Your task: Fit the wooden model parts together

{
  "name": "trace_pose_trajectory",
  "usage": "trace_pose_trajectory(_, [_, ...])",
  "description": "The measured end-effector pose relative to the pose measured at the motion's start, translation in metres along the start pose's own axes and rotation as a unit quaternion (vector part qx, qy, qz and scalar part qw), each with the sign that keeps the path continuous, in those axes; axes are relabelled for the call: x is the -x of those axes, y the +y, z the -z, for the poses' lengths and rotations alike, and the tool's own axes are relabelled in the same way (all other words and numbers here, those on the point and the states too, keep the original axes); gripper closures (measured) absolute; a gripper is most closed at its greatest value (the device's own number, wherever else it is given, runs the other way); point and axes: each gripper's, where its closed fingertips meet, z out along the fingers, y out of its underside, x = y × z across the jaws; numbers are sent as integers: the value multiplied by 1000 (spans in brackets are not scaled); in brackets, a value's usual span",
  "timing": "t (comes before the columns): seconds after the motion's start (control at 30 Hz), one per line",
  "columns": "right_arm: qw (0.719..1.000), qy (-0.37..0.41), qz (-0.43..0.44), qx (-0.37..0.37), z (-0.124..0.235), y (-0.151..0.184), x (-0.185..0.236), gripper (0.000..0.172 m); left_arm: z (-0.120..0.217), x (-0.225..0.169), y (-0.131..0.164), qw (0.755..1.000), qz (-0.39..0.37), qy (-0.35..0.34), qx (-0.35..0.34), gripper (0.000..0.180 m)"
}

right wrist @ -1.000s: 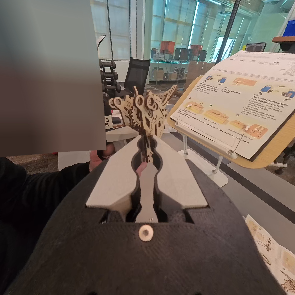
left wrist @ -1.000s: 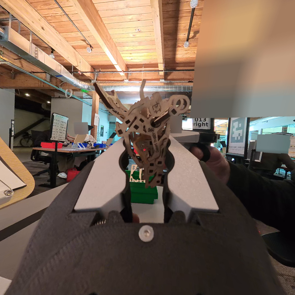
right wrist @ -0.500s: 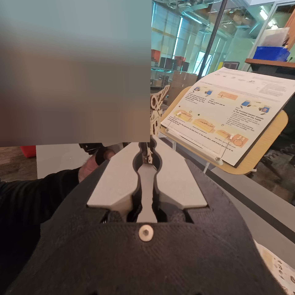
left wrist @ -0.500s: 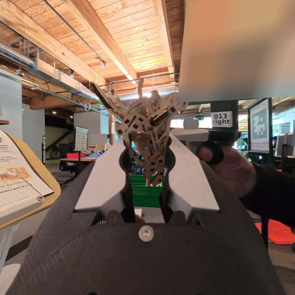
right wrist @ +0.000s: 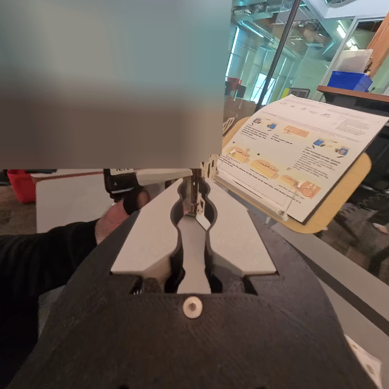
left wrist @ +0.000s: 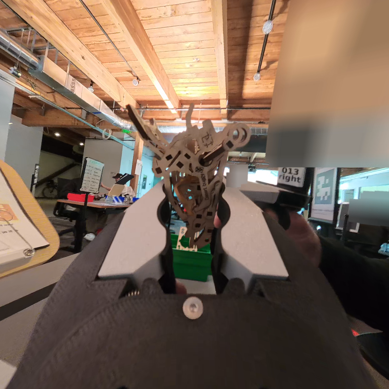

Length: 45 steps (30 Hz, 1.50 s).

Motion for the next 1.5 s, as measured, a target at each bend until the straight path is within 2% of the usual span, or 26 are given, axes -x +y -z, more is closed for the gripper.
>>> trace_pose_trajectory(0.07, [1000, 11, 5, -1, 0, 1, -2, 158, 0, -5, -4, 1000, 17, 14, -13, 141])
trace_pose_trajectory(0.4, [999, -8, -19, -27, 3, -8, 2, 165, -3, -9, -4, 1000, 10, 12, -21, 141])
trace_pose_trajectory(0.5, [999, -19, -14, -27, 3, -8, 5, 157, -3, -9, -4, 1000, 12, 12, -20, 141])
trace_pose_trajectory(0.6, [999, -12, -17, -37, 4, -11, 4, 168, -2, -12, -6, 999, 13, 18, -25, 141])
trace_pose_trajectory(1.1, [998, -39, -20, -43, 6, -12, 9, 162, -3, -17, -7, 999, 3, 21, -28, 141])
trace_pose_trajectory(1.5, [999, -26, -23, -40, 4, -12, 10, 163, -2, -17, -9, 999, -47, -10, -25, 141])
